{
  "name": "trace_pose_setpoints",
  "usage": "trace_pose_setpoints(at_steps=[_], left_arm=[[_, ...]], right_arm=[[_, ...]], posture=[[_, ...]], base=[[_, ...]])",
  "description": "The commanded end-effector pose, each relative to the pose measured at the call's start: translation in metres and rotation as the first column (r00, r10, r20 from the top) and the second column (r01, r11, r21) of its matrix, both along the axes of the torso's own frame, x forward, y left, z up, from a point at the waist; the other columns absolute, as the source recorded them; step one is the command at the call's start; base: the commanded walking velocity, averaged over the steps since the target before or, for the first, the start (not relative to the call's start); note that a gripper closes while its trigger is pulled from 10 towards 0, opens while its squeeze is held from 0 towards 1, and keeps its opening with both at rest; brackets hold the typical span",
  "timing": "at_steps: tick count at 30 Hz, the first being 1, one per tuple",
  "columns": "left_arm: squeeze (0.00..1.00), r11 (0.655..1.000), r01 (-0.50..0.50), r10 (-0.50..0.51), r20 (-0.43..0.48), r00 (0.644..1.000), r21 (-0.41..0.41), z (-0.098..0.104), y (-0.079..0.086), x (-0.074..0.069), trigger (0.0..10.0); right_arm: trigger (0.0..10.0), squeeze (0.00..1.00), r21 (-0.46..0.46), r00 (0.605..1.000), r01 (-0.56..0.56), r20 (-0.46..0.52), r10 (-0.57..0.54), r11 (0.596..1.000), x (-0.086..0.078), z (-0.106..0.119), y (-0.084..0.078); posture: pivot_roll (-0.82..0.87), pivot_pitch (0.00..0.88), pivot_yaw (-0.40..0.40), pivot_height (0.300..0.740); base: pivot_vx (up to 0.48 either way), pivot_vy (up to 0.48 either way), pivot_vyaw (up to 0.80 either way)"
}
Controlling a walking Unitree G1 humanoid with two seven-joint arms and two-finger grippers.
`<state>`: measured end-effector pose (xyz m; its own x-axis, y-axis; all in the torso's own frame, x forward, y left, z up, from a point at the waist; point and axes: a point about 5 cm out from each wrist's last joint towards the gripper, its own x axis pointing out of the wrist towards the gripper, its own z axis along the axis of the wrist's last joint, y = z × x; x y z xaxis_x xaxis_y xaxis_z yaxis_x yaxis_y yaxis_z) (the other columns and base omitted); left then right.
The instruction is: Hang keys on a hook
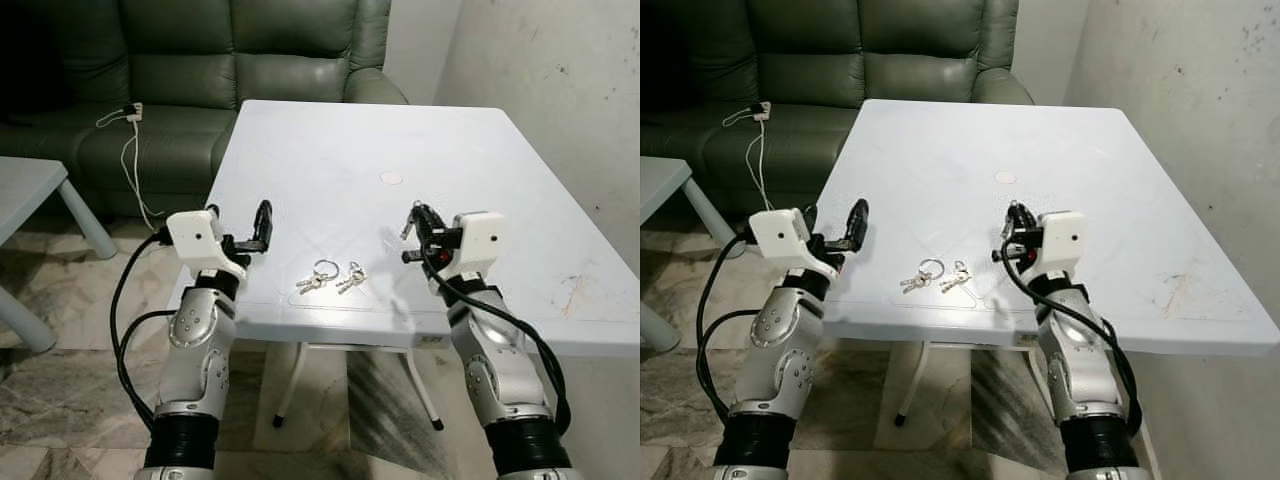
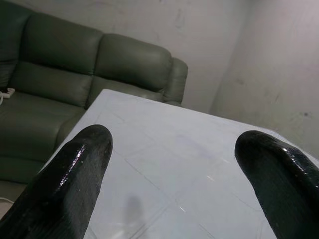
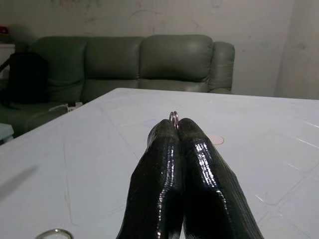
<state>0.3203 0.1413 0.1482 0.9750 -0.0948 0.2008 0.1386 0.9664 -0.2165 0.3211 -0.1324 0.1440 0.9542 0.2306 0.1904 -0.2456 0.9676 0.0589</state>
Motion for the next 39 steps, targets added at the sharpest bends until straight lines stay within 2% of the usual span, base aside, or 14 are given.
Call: trace_pose_setpoints(at_steps=[1,13,36,39], left_arm=[[0.0,1.0,-0.006,0.006,-0.001,1.0,-0.002,0.002,-0.002,0.003,10.0],[0.0,1.0,-0.019,0.019,0.026,0.999,0.013,0.011,-0.001,0.014,10.0],[0.0,0.998,-0.028,0.025,0.046,0.999,0.061,0.01,0.0,0.017,10.0],[0.0,0.998,-0.03,0.027,0.045,0.999,0.061,0.01,0.0,0.017,10.0]], right_arm=[[10.0,0.0,-0.001,1.0,0.013,-0.01,-0.013,1.0,0.002,-0.001,-0.003],[10.0,0.0,-0.014,1.0,0.011,-0.006,-0.011,1.0,0.005,-0.001,0.004],[10.0,0.0,-0.01,1.0,0.005,-0.002,-0.005,1.0,0.006,-0.002,0.007],[10.0,0.0,-0.011,1.0,0.003,-0.003,-0.003,1.0,0.007,-0.002,0.007]], posture=[[0.01,0.0,-0.042,0.74],[0.01,0.0,-0.037,0.74],[0.01,0.0,-0.033,0.74],[0.01,0.0,-0.035,0.74]], base=[[0.0,0.0,-0.77],[0.0,0.0,-0.78],[0.0,0.0,-0.78],[0.0,-0.444,-0.78]])
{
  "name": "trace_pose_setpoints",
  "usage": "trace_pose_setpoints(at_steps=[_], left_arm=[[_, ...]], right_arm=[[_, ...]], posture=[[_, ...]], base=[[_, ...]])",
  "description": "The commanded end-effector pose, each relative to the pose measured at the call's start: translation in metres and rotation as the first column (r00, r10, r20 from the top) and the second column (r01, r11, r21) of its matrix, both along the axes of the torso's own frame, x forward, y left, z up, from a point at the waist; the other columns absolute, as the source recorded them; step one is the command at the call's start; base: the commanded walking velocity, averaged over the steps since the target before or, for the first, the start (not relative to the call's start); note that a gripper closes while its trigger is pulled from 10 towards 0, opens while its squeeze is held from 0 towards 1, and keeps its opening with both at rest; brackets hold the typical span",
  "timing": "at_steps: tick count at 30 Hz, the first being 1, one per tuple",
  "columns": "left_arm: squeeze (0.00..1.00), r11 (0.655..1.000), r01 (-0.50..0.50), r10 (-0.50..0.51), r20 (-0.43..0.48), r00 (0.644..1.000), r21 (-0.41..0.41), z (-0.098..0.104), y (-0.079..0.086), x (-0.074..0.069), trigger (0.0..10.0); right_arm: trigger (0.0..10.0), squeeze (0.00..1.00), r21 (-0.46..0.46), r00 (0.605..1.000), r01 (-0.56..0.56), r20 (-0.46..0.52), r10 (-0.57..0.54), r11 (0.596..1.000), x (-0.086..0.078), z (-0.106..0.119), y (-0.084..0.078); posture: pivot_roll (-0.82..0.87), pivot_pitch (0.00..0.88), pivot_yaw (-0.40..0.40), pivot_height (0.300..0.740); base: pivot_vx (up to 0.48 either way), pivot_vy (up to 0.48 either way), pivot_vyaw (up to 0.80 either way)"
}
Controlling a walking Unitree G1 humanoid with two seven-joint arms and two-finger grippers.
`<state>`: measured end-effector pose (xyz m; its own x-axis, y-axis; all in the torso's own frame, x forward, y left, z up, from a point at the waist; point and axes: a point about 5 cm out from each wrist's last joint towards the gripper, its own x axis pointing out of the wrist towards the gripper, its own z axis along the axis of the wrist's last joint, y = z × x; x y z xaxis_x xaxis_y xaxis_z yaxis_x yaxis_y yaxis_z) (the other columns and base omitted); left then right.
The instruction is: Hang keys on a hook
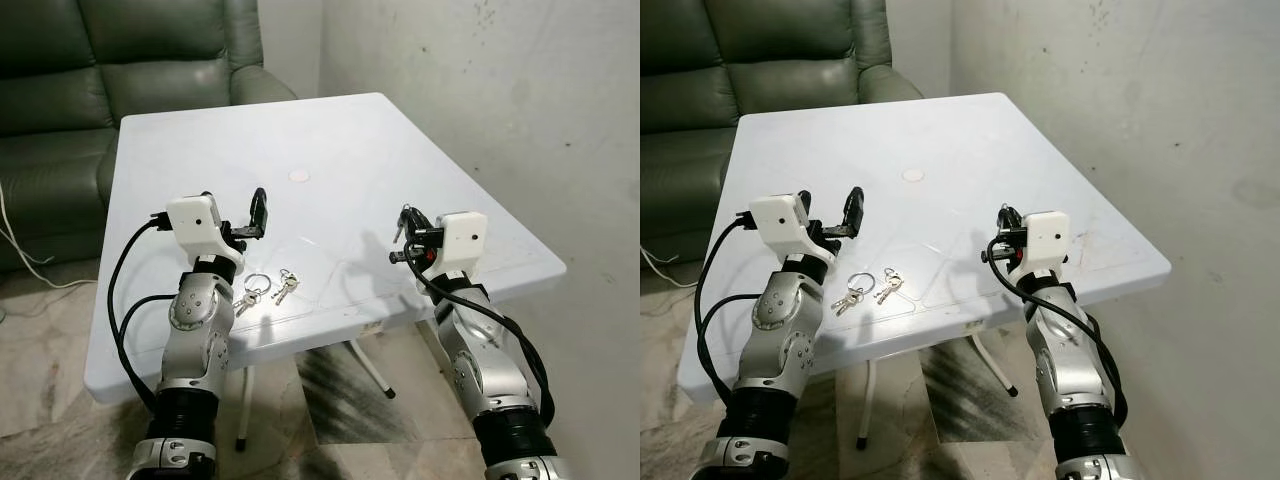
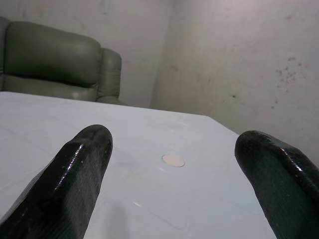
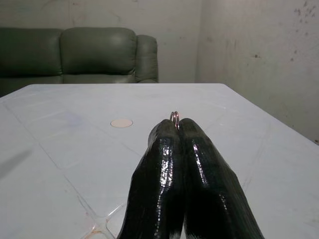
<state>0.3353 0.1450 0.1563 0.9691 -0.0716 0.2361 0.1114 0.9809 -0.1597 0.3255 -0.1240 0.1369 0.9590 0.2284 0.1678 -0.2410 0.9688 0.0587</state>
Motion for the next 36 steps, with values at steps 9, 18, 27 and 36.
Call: trace_pose_setpoints(at_steps=[9,18,27,36], left_arm=[[0.0,1.0,-0.015,0.015,0.0,1.0,-0.027,0.0011,-0.003,0.0024,10.0],[0.0,0.999,-0.022,0.022,-0.007,1.0,-0.023,-0.0007,-0.0042,0.0027,10.0],[0.0,1.0,-0.028,0.028,-0.007,1.0,-0.008,-0.0012,-0.0031,0.0026,10.0],[0.0,0.999,-0.036,0.036,-0.018,0.999,-0.003,-0.0031,-0.002,0.0016,10.0]], right_arm=[[10.0,0.0,-0.013,1.0,-0.01,0.021,0.011,1.0,0.002,0.0045,-0.0013],[10.0,0.0,-0.019,1.0,-0.013,0.021,0.014,1.0,0.0013,0.0043,-0.0023],[10.0,0.0,-0.022,1.0,-0.016,0.019,0.017,1.0,0.0011,0.0042,-0.0026],[10.0,0.0,-0.023,1.0,-0.017,0.019,0.017,1.0,0.0004,0.0044,-0.0018]], posture=[[0.01,0.0,-0.038,0.74],[0.01,0.0,-0.043,0.74],[0.01,0.0,-0.046,0.74],[0.01,0.0,-0.048,0.74]], base=[[0.0,-0.16,-0.78],[0.0,0.0,-0.78],[0.0,0.0,-0.78],[0.0,0.0,-0.78]])
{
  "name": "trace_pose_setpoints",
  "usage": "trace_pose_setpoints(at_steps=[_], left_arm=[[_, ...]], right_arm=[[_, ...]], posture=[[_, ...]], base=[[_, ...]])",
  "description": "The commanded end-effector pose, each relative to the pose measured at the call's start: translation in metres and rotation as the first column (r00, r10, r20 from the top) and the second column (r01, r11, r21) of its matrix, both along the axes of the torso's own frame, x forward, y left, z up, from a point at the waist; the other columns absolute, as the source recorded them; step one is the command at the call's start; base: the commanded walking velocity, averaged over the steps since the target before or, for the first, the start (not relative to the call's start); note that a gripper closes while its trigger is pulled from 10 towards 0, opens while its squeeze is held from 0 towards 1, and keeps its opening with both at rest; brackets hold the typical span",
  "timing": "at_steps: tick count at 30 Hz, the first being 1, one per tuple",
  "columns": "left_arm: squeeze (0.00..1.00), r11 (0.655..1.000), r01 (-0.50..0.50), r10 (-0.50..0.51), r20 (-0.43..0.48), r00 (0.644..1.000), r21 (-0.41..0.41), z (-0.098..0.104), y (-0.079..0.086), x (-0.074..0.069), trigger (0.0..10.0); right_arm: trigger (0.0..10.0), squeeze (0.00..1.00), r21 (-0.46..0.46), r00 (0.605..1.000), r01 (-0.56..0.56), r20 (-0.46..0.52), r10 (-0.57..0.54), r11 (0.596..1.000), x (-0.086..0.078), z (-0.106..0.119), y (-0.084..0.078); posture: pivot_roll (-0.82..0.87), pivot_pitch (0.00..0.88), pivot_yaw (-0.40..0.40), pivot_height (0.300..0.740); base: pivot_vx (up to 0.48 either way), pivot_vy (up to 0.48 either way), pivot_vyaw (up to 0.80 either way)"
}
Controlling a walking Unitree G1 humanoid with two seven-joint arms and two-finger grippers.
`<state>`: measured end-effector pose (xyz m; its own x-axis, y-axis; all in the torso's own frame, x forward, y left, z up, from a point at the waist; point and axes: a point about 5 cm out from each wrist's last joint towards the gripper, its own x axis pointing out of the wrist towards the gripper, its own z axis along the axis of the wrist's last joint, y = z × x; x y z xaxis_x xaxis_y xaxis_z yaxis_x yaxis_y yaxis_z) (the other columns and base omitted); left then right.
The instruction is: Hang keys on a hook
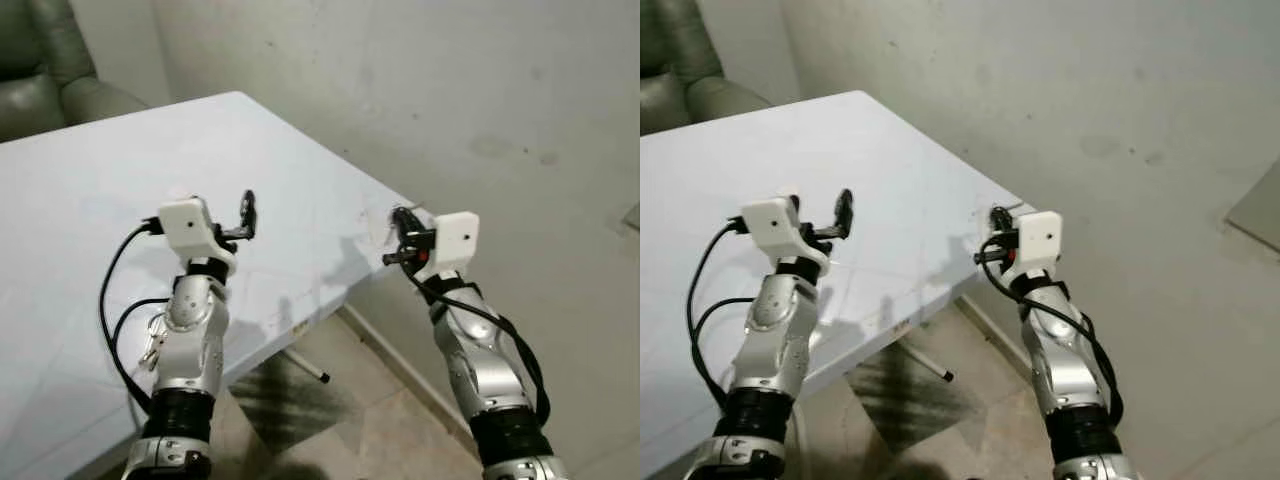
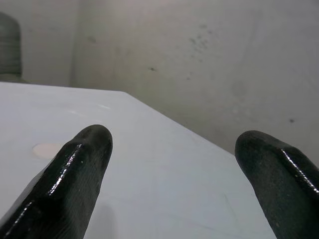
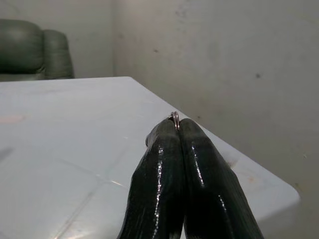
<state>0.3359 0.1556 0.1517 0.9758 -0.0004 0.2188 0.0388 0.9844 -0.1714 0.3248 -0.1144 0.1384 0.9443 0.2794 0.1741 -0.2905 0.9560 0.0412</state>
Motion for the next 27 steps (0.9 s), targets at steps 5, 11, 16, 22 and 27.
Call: trace_pose_setpoints(at_steps=[5,11,16,22,27], left_arm=[[0.0,1.0,0.029,-0.029,-0.005,1.0,0.01,0.0009,-0.0116,0.0005,10.0],[0.0,1.0,0.027,-0.027,-0.009,1.0,0.014,0.0011,-0.0103,0.0003,10.0],[0.0,0.999,0.029,-0.028,-0.013,1.0,0.014,0.0008,-0.0103,0.0005,10.0],[0.0,0.999,0.034,-0.033,-0.018,0.999,0.02,0.0004,-0.0093,-0.0001,10.0],[0.0,0.999,0.033,-0.033,-0.021,0.999,0.021,0.0005,-0.009,-0.0001,10.0]], right_arm=[[10.0,0.0,-0.007,0.999,0.035,0.008,-0.035,0.999,0.0008,0.0025,-0.0115],[10.0,0.0,-0.003,0.999,0.038,0.006,-0.038,0.999,0.0007,0.0024,-0.011],[10.0,0.0,-0.002,0.999,0.043,0.006,-0.043,0.999,0.0013,0.0025,-0.0115],[10.0,0.0,-0.006,0.999,0.052,0.007,-0.052,0.999,0.0016,0.0027,-0.0141],[10.0,0.0,-0.011,0.998,0.06,0.008,-0.06,0.998,0.0027,0.0032,-0.0176]], posture=[[0.02,0.0,-0.048,0.74],[0.02,0.0,-0.047,0.74],[0.02,0.0,-0.046,0.74],[0.02,0.0,-0.043,0.74],[0.02,0.0,-0.042,0.74]], base=[[0.0,0.0,-0.78],[0.0,0.0,-0.78],[0.0,0.0,-0.78],[0.0,0.0,-0.78],[0.0,0.0,-0.78]])
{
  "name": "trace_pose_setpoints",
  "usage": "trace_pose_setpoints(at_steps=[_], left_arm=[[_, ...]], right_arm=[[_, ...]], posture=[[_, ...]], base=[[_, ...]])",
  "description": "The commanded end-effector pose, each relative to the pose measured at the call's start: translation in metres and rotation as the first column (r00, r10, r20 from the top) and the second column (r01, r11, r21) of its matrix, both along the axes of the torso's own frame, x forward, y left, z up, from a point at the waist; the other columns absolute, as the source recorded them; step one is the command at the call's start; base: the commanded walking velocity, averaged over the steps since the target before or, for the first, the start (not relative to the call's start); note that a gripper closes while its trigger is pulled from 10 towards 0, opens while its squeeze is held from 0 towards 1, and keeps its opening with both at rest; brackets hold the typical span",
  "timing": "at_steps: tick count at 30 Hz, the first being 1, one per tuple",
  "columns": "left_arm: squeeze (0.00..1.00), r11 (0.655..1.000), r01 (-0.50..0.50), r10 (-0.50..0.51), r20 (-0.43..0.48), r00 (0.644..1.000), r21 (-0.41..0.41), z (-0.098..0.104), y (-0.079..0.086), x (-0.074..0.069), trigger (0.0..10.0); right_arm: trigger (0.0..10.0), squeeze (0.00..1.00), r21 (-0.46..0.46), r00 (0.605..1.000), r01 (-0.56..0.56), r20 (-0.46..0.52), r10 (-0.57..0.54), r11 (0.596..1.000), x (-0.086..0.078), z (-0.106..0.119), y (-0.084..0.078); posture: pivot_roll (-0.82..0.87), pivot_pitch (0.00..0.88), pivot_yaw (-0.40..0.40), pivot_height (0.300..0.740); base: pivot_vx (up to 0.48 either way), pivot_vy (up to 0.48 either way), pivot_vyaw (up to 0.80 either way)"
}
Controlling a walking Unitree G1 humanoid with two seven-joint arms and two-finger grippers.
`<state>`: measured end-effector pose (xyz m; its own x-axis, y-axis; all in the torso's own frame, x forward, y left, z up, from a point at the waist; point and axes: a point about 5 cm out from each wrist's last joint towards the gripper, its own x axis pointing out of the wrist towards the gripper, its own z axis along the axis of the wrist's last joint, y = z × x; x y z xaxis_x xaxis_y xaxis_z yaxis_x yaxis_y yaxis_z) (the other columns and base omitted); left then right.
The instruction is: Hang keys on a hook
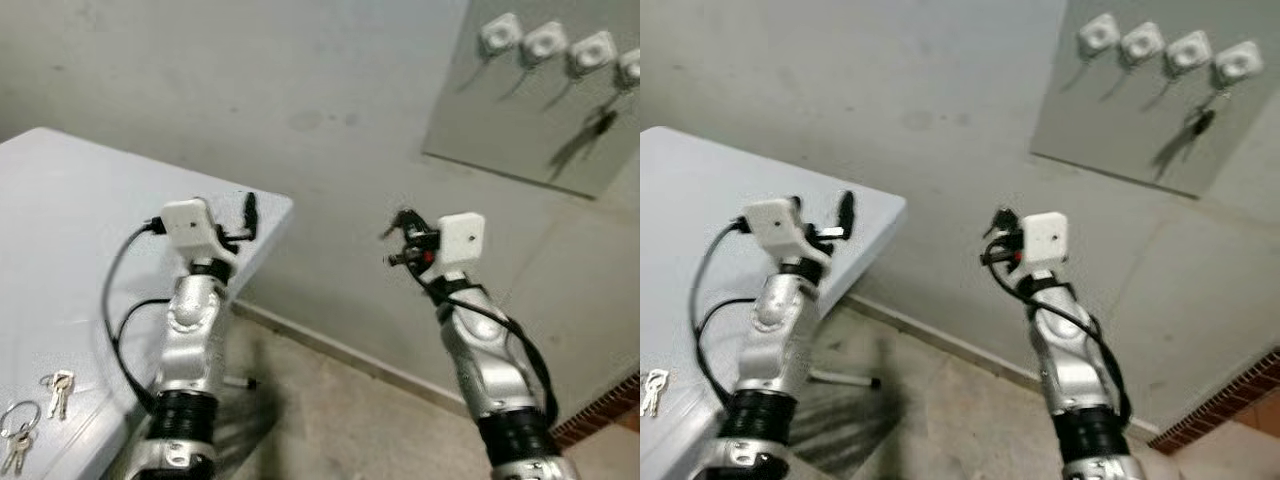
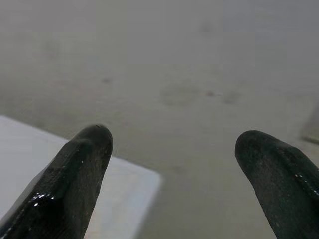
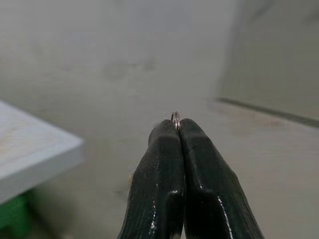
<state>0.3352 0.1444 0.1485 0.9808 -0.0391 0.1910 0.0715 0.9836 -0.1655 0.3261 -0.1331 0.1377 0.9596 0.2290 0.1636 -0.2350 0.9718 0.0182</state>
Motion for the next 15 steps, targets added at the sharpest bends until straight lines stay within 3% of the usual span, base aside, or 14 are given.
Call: trace_pose_setpoints(at_steps=[1,15], left_arm=[[0.0,1.0,-0.005,0.005,0.007,1.0,0.014,0.0038,0.0022,0.0006,10.0],[0.0,1.0,0.003,-0.003,-0.003,1.0,-0.004,0.0036,0.0008,0.0021,10.0]], right_arm=[[10.0,0.0,0.014,1.0,0.005,0.013,-0.005,1.0,0.0016,0.0041,0.0009],[10.0,0.0,0.018,1.0,0.015,0.017,-0.015,1.0,0.0029,0.0058,0.0015]], posture=[[0.02,0.0,-0.042,0.74],[0.02,0.0,-0.042,0.74]], base=[[0.0,0.0,-0.78],[0.0,0.0,-0.78]])
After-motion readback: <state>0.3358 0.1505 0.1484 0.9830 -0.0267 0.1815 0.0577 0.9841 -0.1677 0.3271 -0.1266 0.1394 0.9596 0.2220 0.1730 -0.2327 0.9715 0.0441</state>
